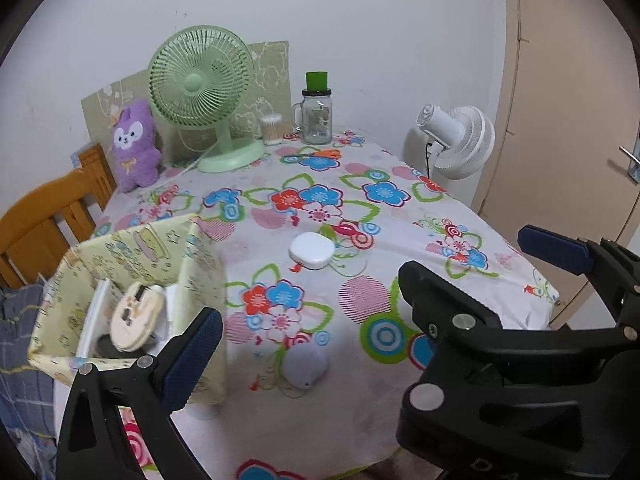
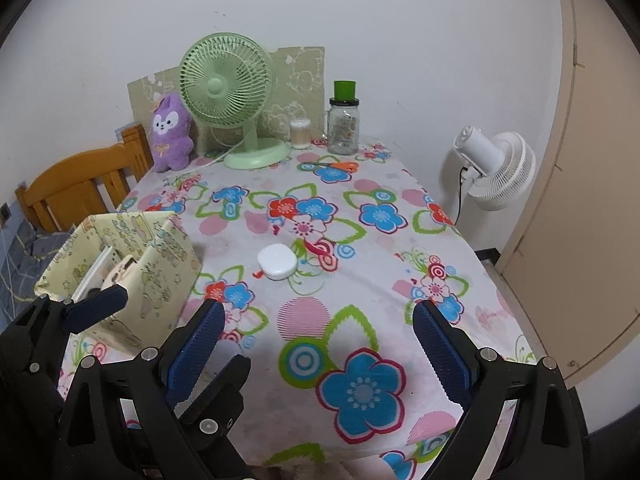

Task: Organize rigid objects
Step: 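Move the left tool to the lavender egg while the right tool approaches the white ball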

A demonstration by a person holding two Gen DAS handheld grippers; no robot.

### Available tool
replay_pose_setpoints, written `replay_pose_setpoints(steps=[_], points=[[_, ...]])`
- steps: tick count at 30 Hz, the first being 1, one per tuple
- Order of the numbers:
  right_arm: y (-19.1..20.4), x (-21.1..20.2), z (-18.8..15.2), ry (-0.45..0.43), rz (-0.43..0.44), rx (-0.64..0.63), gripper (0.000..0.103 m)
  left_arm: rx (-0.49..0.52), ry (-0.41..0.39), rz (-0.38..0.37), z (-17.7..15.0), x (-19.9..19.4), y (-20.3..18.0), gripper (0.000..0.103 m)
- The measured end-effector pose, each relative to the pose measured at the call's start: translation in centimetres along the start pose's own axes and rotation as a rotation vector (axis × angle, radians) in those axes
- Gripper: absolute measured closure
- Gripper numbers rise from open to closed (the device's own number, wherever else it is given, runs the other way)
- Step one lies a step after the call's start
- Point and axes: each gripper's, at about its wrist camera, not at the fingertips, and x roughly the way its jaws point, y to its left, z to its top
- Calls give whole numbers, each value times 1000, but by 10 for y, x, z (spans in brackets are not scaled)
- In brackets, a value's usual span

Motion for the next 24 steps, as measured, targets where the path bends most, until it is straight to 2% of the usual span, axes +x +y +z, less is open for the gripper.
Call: replay_pose_setpoints(steps=[8,11,14,20,24], points=[[-13,13,-9,11,-2,-6,6,9,-18,-19,-9,14,-12,0],[-17,19,-16,11,-2,-7,6,1,1,-35,-14,24,-15,0],[-19,28,-23,5,-38,-26,6,-4,23,-34,-21,36,-18,0],[-26,49,-33,43,-21,-12,6,-1,59,-34,-29,56,-21,2],[-31,62,-38,66,-11,20,6,-27,80,-29,-30,68,-19,9]])
